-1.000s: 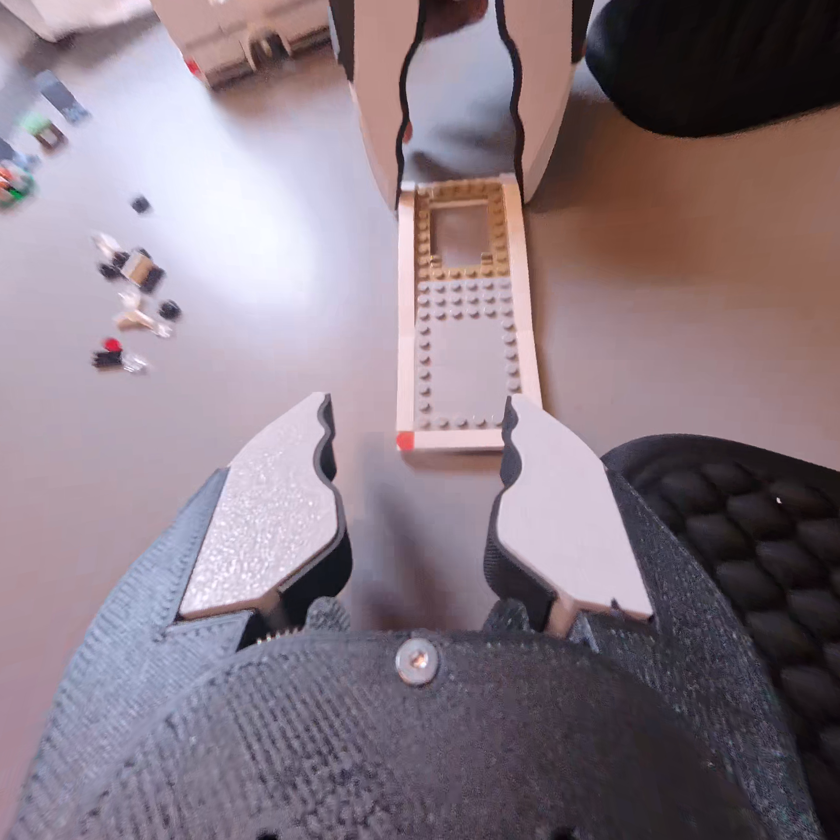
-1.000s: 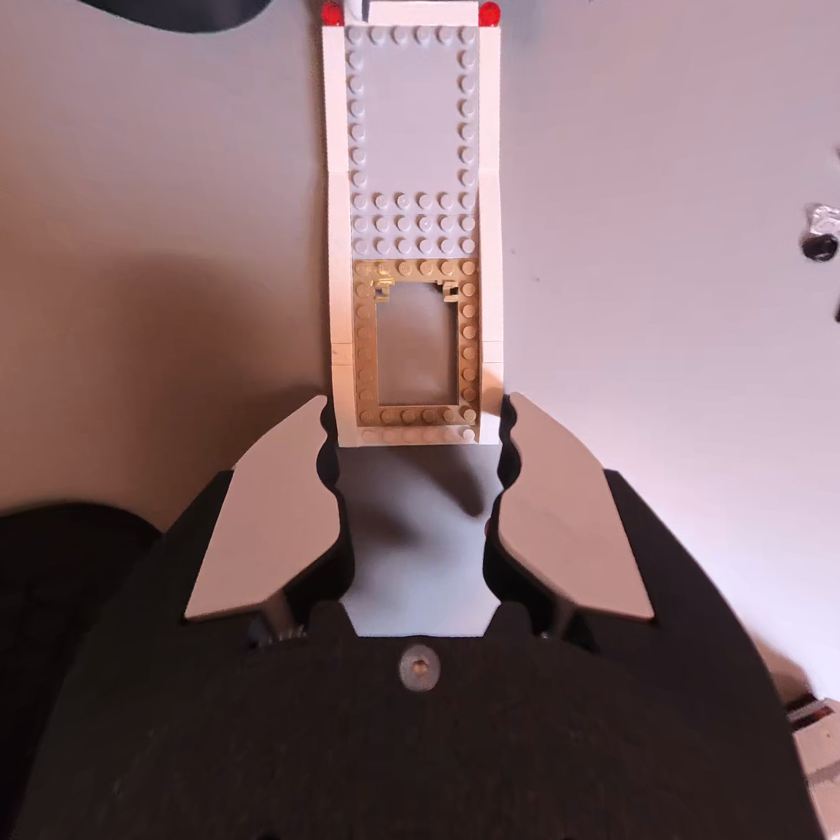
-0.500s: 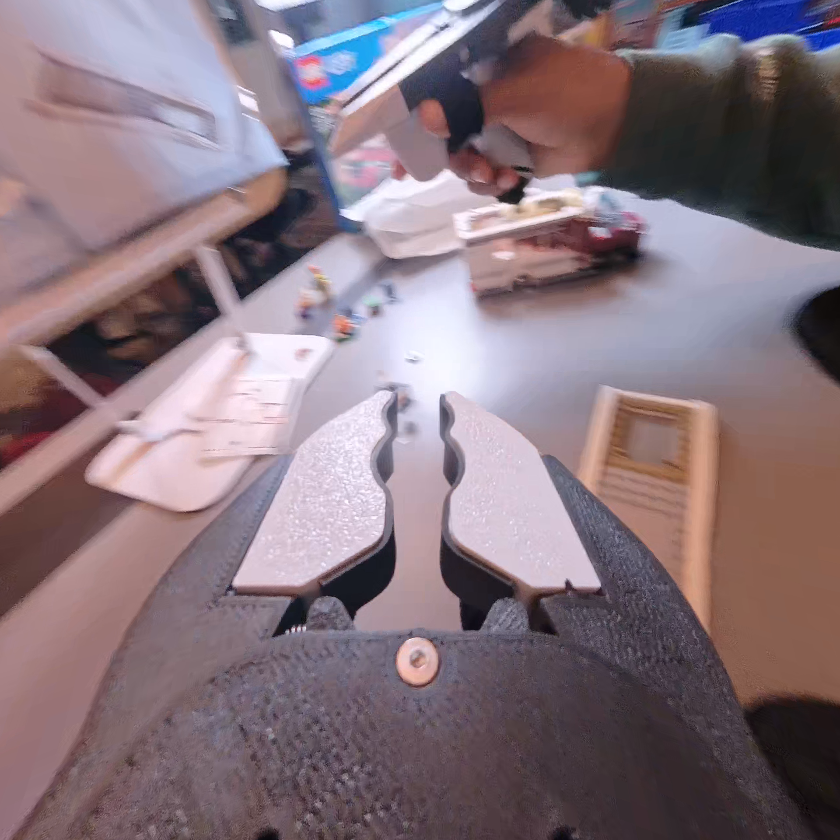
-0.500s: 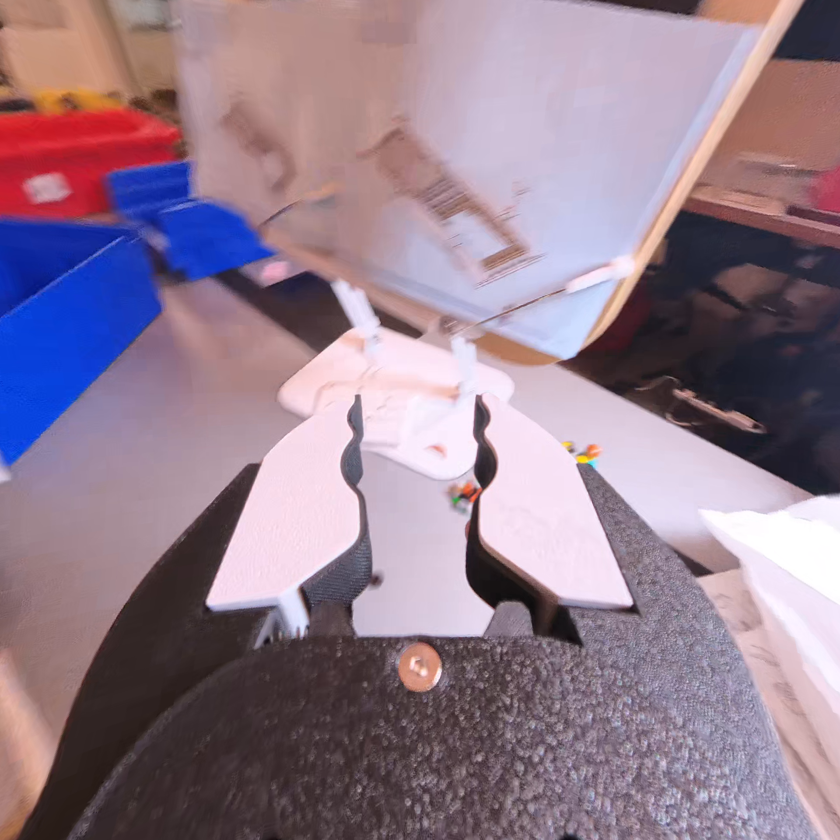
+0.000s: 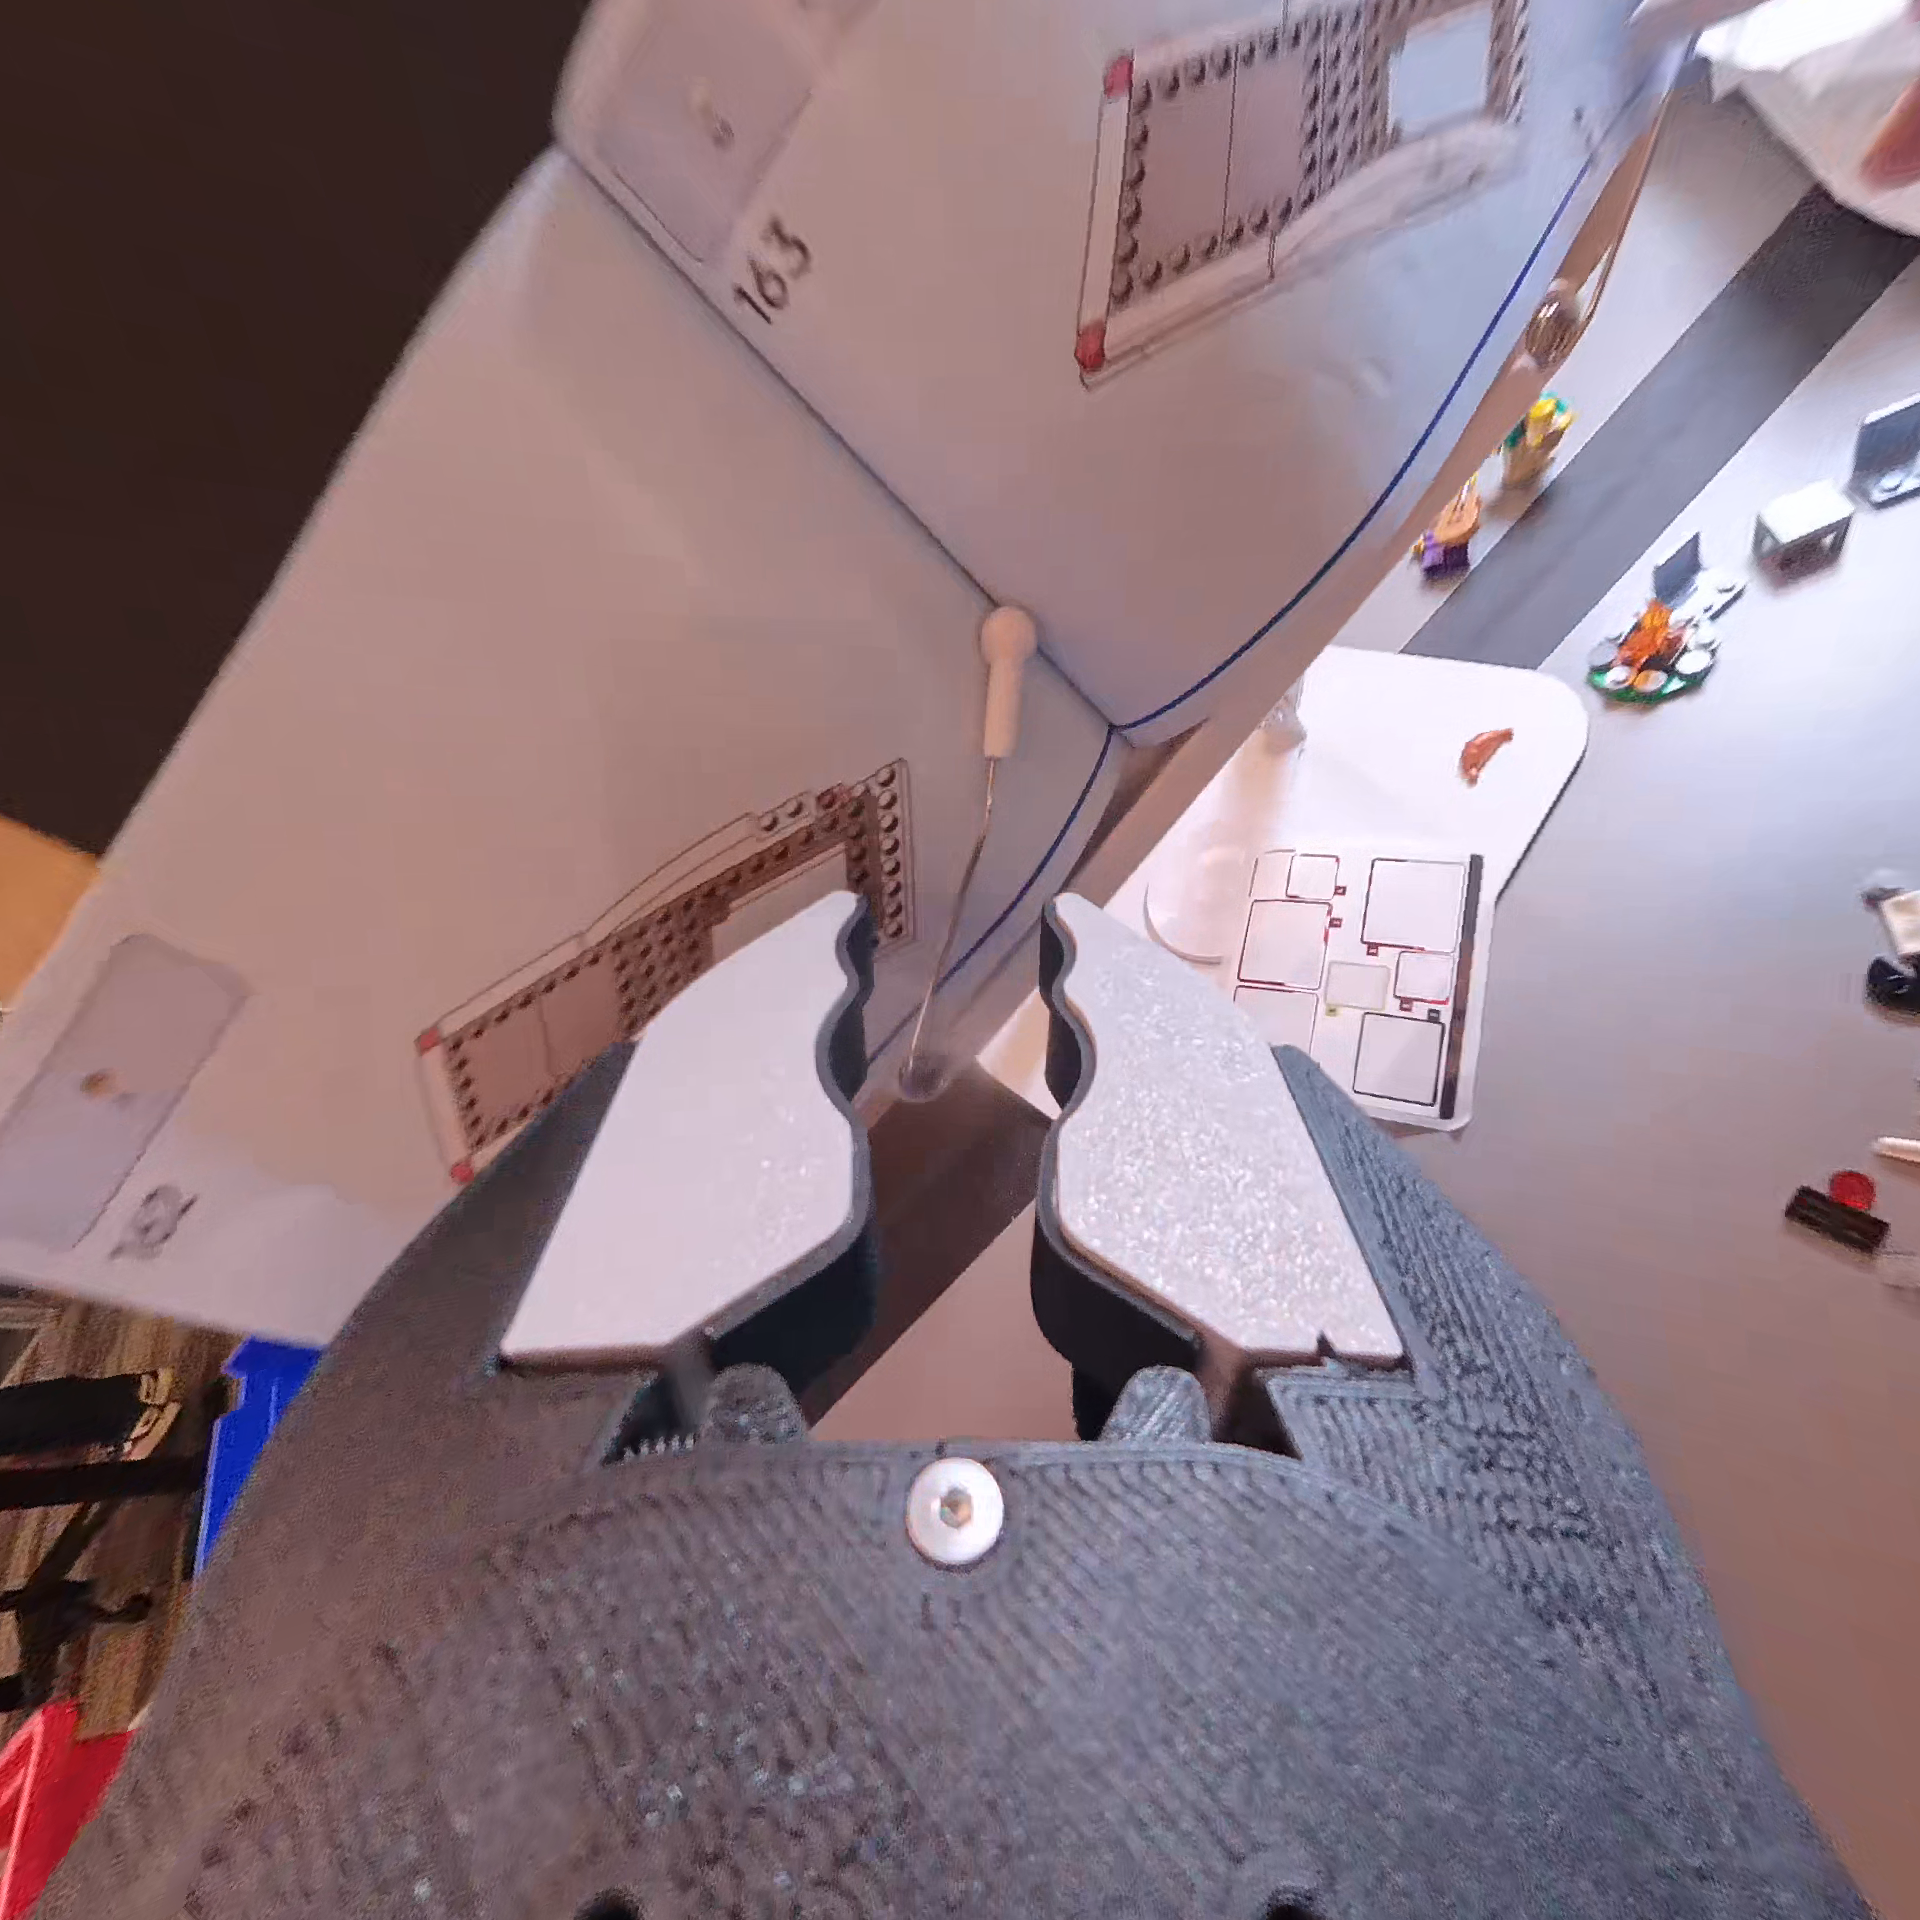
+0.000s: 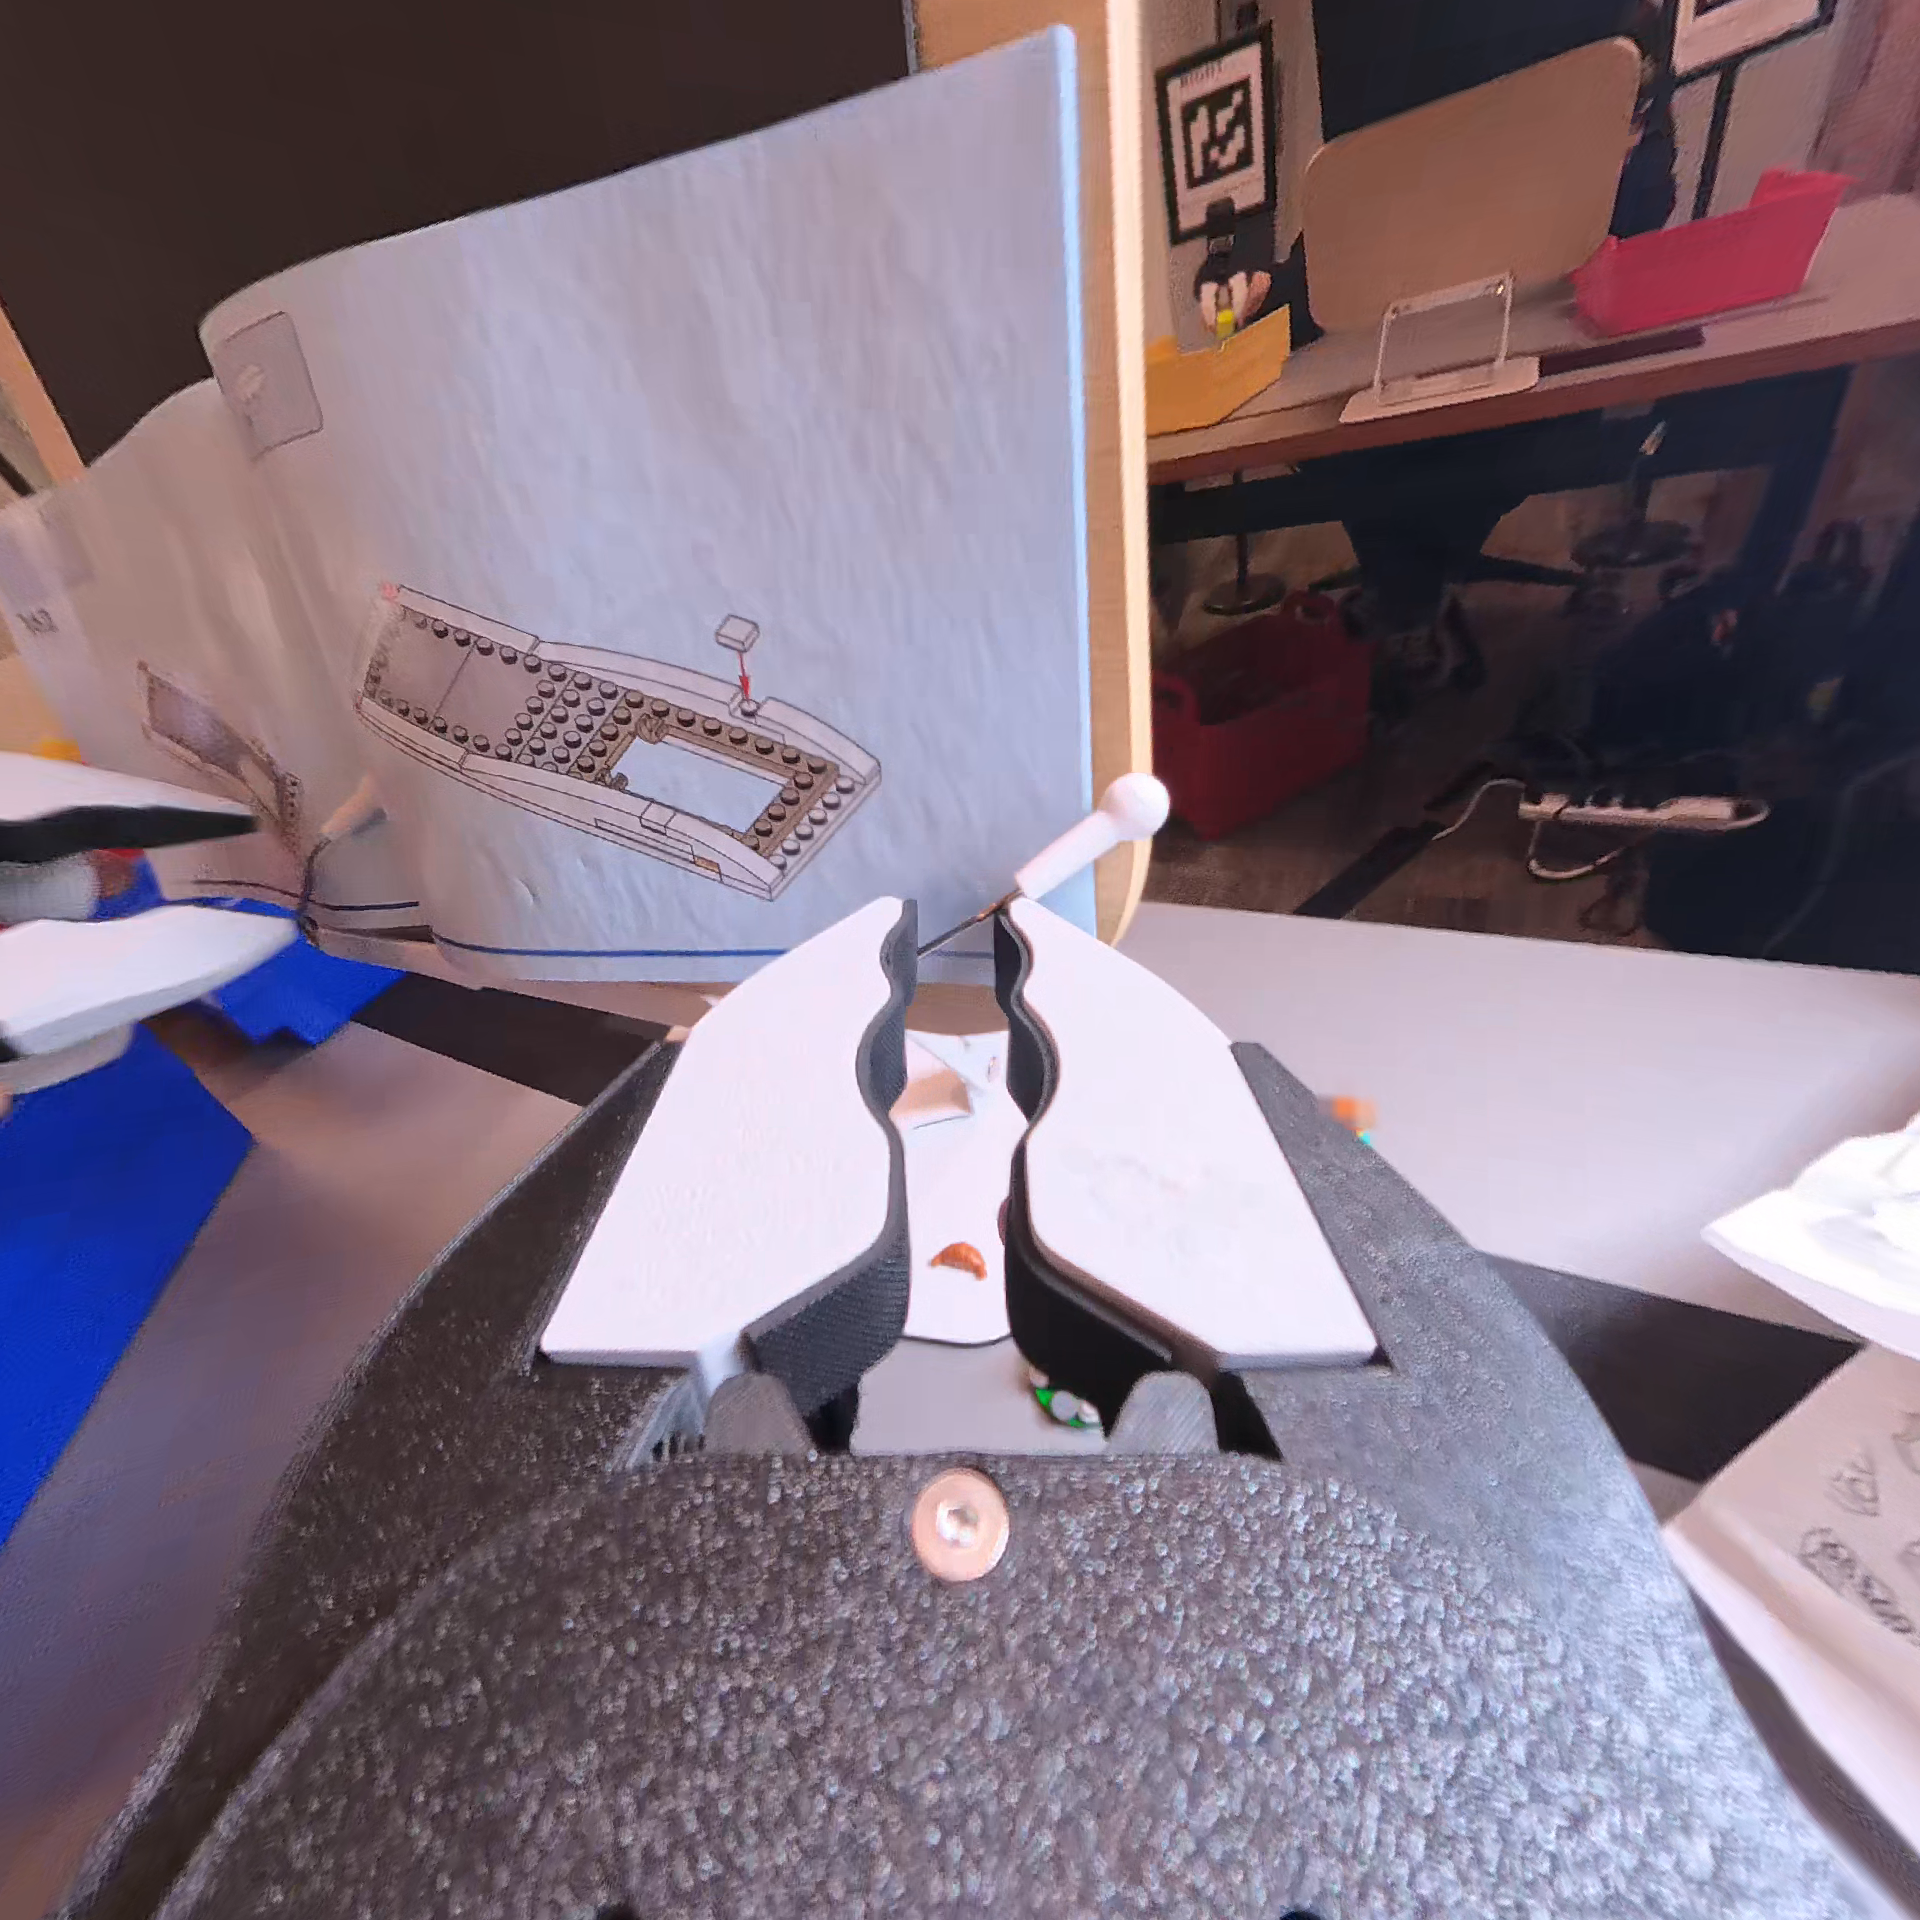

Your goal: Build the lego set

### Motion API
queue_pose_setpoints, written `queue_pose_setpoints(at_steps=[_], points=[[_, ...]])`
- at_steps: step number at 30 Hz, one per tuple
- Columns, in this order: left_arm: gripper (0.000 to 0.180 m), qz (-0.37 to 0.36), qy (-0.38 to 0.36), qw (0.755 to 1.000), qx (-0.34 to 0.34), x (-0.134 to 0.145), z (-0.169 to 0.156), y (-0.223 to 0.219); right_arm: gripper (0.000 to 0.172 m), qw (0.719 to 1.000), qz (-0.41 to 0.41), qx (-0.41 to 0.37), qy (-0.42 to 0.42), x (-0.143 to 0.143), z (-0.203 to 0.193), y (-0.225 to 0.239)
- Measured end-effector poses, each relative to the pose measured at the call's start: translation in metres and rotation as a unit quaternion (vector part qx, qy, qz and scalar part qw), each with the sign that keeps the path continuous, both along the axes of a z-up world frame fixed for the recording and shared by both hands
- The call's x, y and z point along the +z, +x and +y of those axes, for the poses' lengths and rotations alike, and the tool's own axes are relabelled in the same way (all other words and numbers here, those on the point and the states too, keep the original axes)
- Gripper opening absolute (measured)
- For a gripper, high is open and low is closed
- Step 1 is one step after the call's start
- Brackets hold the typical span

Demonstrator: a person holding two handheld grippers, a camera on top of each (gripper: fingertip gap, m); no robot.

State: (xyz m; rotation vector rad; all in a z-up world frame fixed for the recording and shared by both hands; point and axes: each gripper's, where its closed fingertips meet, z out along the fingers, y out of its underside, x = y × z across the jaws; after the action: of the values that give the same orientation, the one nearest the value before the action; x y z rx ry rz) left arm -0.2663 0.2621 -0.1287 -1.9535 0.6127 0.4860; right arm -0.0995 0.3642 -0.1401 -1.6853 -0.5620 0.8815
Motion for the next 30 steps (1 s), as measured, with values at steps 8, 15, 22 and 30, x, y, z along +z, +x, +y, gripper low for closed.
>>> queue_pose_setpoints(at_steps=[8, 15, 22, 30], points=[[0.003, 0.012, -0.002, 1.000, 0.014, -0.013, 0.017, -0.009, 0.047, 1.000, 0.016, -0.022, -0.012, 0.002, -0.010, 0.031], [0.005, -0.171, 0.043, 0.984, 0.036, -0.007, 0.014, -0.011, 0.039, 0.954, -0.155, 0.045, 0.253, 0.033, -0.081, -0.051], [0.008, -0.344, 0.071, 0.930, 0.107, -0.009, -0.010, -0.062, 0.034, 0.936, -0.250, -0.016, 0.246, 0.011, -0.023, -0.064], [0.007, -0.676, 0.091, 0.722, 0.114, -0.025, -0.022, -0.058, 0.028, 0.927, -0.251, -0.054, 0.272, 0.034, 0.007, -0.045]])
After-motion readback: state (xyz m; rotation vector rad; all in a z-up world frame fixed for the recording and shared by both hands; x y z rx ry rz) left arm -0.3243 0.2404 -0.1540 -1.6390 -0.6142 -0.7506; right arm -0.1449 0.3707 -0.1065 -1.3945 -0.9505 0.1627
